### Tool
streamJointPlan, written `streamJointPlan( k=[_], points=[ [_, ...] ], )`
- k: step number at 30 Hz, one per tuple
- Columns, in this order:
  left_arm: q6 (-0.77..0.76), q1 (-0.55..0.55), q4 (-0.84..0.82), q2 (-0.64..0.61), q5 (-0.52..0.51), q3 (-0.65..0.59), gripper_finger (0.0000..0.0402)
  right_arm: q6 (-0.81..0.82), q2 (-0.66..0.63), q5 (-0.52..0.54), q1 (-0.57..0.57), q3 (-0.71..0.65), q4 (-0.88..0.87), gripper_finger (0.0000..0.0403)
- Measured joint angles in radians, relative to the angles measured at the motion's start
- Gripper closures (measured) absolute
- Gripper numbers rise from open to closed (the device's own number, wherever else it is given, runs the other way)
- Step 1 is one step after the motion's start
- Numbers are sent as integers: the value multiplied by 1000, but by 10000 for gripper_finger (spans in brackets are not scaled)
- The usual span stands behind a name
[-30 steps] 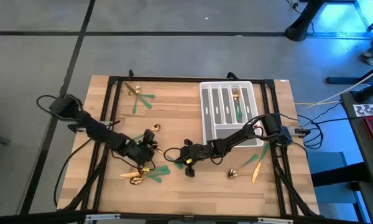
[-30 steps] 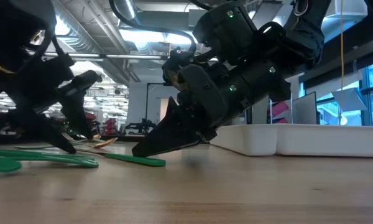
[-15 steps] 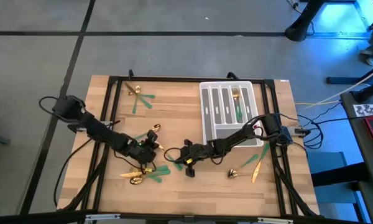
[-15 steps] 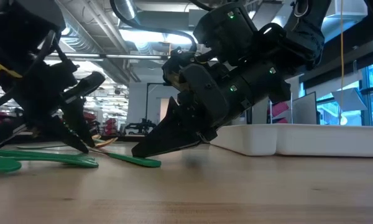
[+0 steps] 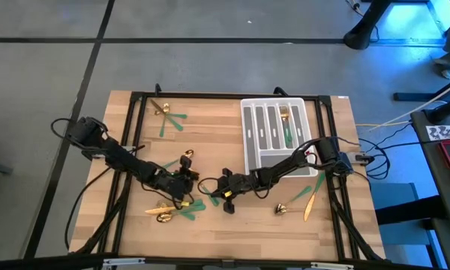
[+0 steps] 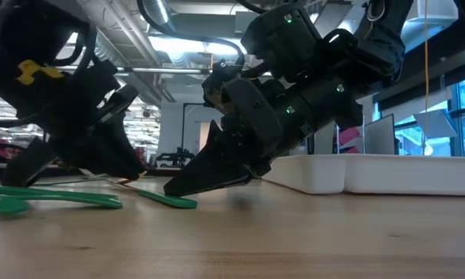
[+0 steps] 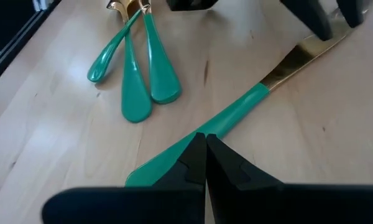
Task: Sort silverware
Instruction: Put the green knife into the silverware tray
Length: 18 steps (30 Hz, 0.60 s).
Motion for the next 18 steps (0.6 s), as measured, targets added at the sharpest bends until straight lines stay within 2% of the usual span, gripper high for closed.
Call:
streamJointPlan(
  k=[5,8,11,15,18],
  points=[
    [-128,-36,-18,-2,12,54,349,0,-42,81,2,-1,-75,398],
    [-166,-67,-40,-3,64,88,357,-1,-75,101,1,-3,-114,390],
    [-189,-93,-42,0,113,103,367,-14,-112,145,1,-4,-139,359],
    [-259,-113,-45,0,115,103,374,-35,-141,194,5,-3,-132,297],
    [-344,-115,-45,0,103,103,378,-88,-126,247,25,-2,-41,261]
  ],
)
